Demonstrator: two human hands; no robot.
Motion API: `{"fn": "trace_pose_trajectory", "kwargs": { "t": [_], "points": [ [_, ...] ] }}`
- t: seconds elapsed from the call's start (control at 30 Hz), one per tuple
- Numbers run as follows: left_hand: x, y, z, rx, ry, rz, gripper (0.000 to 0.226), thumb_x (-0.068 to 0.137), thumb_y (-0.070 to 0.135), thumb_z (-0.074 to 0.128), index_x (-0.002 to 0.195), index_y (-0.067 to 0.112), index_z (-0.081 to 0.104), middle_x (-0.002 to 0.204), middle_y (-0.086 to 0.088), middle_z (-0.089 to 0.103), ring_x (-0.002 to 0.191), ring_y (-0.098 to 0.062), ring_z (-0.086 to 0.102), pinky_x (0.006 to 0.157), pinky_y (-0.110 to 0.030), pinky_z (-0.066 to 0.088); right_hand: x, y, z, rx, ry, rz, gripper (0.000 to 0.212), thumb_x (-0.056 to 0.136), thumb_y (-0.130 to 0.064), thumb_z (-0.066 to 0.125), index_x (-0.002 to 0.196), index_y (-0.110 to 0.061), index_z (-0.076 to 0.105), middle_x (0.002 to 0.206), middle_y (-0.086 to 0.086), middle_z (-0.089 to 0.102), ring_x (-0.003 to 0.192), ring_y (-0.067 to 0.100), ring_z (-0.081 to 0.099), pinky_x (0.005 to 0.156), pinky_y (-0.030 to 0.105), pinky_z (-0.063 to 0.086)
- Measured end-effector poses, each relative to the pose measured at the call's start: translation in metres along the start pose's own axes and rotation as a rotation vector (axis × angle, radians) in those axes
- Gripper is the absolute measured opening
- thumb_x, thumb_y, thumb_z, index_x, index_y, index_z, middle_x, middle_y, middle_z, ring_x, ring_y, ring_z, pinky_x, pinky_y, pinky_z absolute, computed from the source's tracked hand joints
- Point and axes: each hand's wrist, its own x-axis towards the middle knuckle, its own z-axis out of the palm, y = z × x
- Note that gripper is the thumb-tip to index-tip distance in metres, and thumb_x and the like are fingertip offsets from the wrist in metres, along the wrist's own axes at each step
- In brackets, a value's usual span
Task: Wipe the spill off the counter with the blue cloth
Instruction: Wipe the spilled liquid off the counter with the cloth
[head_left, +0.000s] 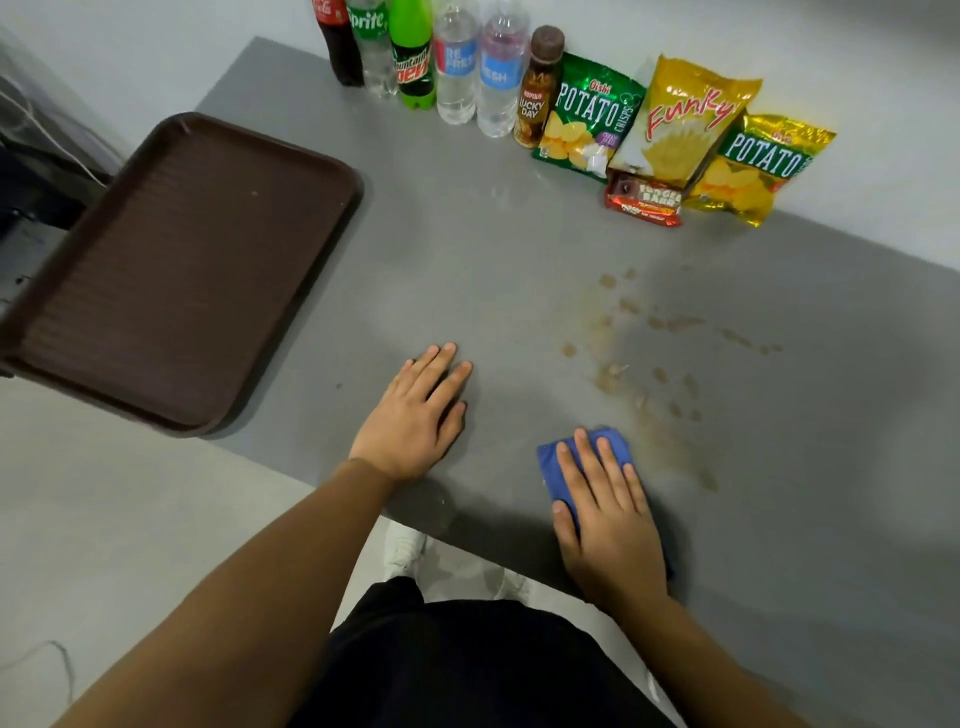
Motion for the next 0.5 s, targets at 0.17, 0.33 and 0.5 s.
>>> {"fn": "trace_pose_trajectory", "kwargs": {
  "t": [0.17,0.33,0.5],
  "points": [
    [0.0,0.001,0.0,0.015,-0.005,0.003,0.053,0.106,0.035,0.045,0.151,0.009,0.052,0.162,-0.016,0.041,0.151,-0.036,0.036,0.123,-0.054,0.031,0.029,0.025,-0.007,-0.052,0.029,-0.114,0.065,0.101,-0.043,0.044,0.162,-0.028,0.026,0.172,-0.006,0.016,0.159,0.016,0.011,0.127,0.044,0.022],
    [0.0,0.002,-0.001,0.024,-0.003,0.003,0.053,0.106,0.036,0.045,0.15,0.008,0.053,0.162,-0.016,0.042,0.15,-0.037,0.038,0.122,-0.055,0.033,0.063,0.056,-0.016,-0.049,0.097,-0.024,0.061,0.1,-0.04,0.043,0.159,-0.027,0.033,0.17,-0.003,0.023,0.158,0.018,0.018,0.127,0.043,0.02],
    [0.0,0.004,-0.001,0.039,-0.001,0.003,0.053,0.105,0.036,0.045,0.15,0.008,0.053,0.161,-0.017,0.043,0.149,-0.038,0.04,0.121,-0.056,0.034,0.058,0.078,-0.02,-0.043,0.072,0.071,0.06,0.103,-0.037,0.032,0.162,-0.024,0.027,0.171,-0.003,0.02,0.159,0.02,0.015,0.127,0.047,0.022]
  ]
}}
